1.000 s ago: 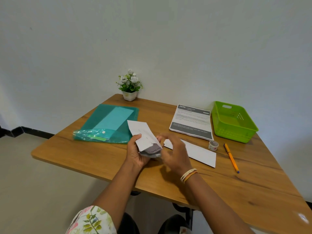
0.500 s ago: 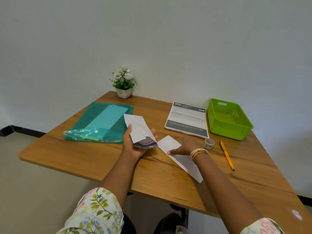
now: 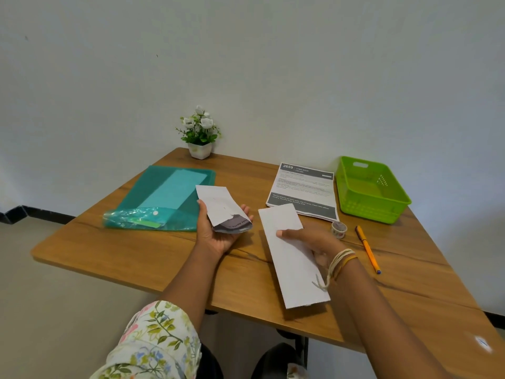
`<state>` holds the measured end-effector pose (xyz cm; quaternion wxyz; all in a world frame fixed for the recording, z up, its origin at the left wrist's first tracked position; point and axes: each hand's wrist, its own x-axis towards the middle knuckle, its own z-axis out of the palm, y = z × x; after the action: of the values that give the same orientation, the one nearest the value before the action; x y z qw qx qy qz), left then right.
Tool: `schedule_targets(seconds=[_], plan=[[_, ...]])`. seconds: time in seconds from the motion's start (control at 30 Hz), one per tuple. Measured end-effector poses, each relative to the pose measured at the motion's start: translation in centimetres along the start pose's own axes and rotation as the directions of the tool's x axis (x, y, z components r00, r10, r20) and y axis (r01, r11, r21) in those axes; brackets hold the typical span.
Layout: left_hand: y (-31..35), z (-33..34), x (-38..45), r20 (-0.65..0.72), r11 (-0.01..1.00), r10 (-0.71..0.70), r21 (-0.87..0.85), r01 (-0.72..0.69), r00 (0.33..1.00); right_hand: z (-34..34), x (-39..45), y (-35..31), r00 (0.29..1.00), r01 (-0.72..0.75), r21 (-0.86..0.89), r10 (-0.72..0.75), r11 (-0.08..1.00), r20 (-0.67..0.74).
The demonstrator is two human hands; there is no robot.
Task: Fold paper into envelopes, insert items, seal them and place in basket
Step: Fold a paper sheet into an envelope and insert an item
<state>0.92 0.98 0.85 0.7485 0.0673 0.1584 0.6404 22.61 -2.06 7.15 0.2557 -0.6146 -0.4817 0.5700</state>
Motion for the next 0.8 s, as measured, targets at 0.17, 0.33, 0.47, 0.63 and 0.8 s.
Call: schedule_targets(seconds=[0.17,0.33,0.47,0.63,0.8], plan=[[0.1,0.0,0.2,-0.037,0.999,0.047,-0.019,-0.048,0.998,0.2,-1.9,0.1,0.934,-0.057,0.046,0.037,0.997,0.356],[-0.1,0.1,-0.1,-0.049,0.999,0.039,0.023,-0.038,0.998,2.4,-2.4,0.4,0.874,-0.141,0.082,0.085,0.987,0.479],[-0.2,0.3,-0.3,-0.032,0.998,0.045,0.041,-0.044,0.998,3.6,-2.3,0.3,0.877,-0.175,0.170,0.075,0.970,0.475],[-0.2,-0.2,0.0,-0.009,0.998,0.048,0.039,-0.048,0.999,4.2,-2.1,0.3,0.892,-0.203,0.222,0.086,0.954,0.443],[-0.2,-0.4,0.3,-0.037,0.997,0.058,0.055,-0.056,0.998,5.2,-1.9,0.3,0.910,-0.227,0.253,0.112,0.941,0.400]])
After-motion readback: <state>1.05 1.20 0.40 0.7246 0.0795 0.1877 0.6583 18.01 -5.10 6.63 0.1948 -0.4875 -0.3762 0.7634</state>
